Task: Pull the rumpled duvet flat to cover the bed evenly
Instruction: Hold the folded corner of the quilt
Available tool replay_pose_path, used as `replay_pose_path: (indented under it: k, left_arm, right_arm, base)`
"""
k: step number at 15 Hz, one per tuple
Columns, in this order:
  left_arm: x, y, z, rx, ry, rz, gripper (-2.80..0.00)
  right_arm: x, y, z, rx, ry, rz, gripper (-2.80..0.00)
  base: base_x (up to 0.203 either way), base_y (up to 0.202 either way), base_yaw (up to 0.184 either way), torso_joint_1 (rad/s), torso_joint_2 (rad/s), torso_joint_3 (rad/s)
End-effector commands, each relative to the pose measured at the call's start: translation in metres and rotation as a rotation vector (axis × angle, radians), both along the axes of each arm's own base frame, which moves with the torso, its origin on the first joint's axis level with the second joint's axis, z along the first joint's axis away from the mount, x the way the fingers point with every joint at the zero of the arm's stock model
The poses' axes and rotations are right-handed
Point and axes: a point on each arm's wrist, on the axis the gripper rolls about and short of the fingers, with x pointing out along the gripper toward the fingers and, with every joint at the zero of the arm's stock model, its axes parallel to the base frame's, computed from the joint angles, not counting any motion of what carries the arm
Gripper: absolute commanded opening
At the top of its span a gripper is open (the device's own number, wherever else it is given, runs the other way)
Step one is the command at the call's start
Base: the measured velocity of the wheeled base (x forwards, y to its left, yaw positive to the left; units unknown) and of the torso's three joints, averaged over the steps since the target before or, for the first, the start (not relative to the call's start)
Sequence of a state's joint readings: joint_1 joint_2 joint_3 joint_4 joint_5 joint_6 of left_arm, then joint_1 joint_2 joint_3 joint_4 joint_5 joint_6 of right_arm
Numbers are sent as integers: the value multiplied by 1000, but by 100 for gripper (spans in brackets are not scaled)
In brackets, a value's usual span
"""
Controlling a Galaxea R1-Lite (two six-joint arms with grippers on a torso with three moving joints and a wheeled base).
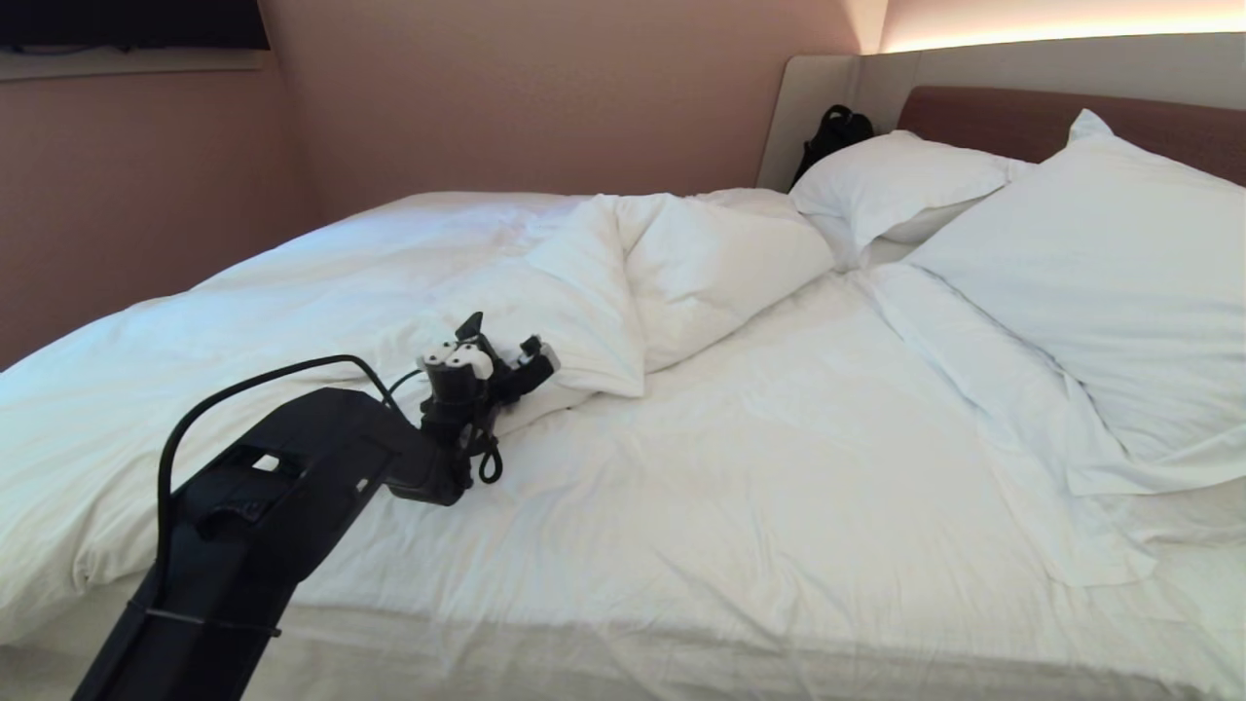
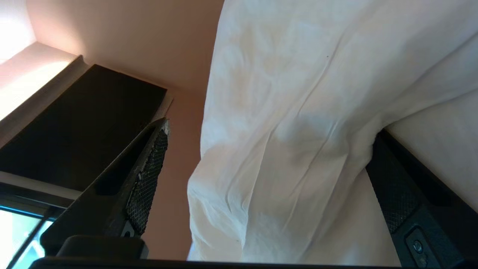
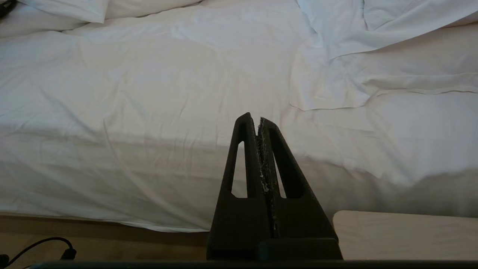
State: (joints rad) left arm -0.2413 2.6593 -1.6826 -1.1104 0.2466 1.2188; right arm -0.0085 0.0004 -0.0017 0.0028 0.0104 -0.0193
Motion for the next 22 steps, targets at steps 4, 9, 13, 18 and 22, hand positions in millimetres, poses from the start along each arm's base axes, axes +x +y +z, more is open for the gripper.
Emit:
replay_pose_path:
  k: [4,9,13,18,22]
  left_arm:
    - [8,-2,2,45,-40,18,0]
    - [17,-4,5,99,-84,55,0]
    - [21,-5,10,165,-110,76,0]
    - [24,-7,2,182,-110,78,0]
    - [24,-8,6,184,-104,73,0]
  right_arm:
    - [0,0,0,-1,1,0,-280]
    - [0,0,0,-1,-1,0,-280]
    - [0,0,0,-1,0,0,-280]
    - [0,0,0,-1,0,0,-280]
    - [0,0,0,-1,1,0,-280]
  base:
    - [0,0,0,0,0,0]
    - [0,0,0,0,0,0]
    - [0,0,0,0,0,0]
    - [0,0,0,0,0,0]
    - [0,0,0,0,0,0]
